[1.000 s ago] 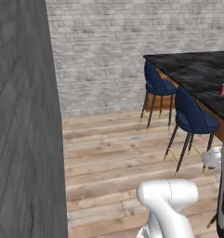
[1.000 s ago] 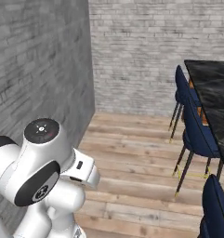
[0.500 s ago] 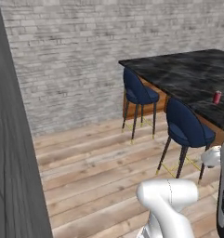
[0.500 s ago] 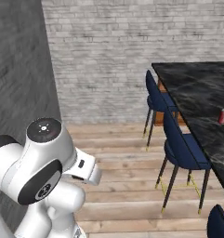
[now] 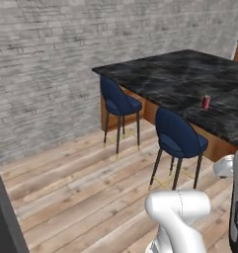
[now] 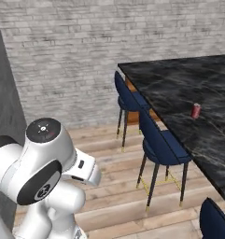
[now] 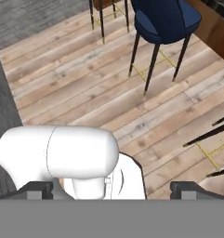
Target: Four empty soda cans are scattered around the kitchen. Gather all the cans and cluster them next to the stove for recycling.
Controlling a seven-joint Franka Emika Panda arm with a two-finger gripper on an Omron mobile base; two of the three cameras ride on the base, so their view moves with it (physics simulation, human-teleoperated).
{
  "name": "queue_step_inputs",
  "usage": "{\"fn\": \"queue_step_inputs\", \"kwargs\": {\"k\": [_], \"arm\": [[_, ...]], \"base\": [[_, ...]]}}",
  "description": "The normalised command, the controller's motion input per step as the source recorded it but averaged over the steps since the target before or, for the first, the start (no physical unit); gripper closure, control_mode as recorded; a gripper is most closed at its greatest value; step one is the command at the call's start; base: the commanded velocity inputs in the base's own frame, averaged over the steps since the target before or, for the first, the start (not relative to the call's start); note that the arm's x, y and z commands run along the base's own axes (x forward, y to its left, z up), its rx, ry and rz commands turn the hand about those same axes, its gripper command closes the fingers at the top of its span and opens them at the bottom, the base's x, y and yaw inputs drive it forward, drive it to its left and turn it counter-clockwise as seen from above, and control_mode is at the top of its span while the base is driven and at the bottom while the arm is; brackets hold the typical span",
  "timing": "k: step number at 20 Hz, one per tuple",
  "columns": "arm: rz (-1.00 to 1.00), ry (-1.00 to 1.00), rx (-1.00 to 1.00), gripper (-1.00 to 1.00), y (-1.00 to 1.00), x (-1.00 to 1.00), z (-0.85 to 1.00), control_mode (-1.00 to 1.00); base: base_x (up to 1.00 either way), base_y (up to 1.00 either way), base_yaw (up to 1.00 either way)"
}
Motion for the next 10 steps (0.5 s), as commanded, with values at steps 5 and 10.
{"fn": "queue_step_inputs", "kwargs": {"k": [5,10], "arm": [[0.00,0.00,0.00,-1.00,0.00,0.00,0.00,1.00],[0.00,0.00,0.00,-1.00,0.00,0.00,0.00,1.00]], "base": [[0.41,0.37,-0.39],[0.43,0.30,-0.41]]}}
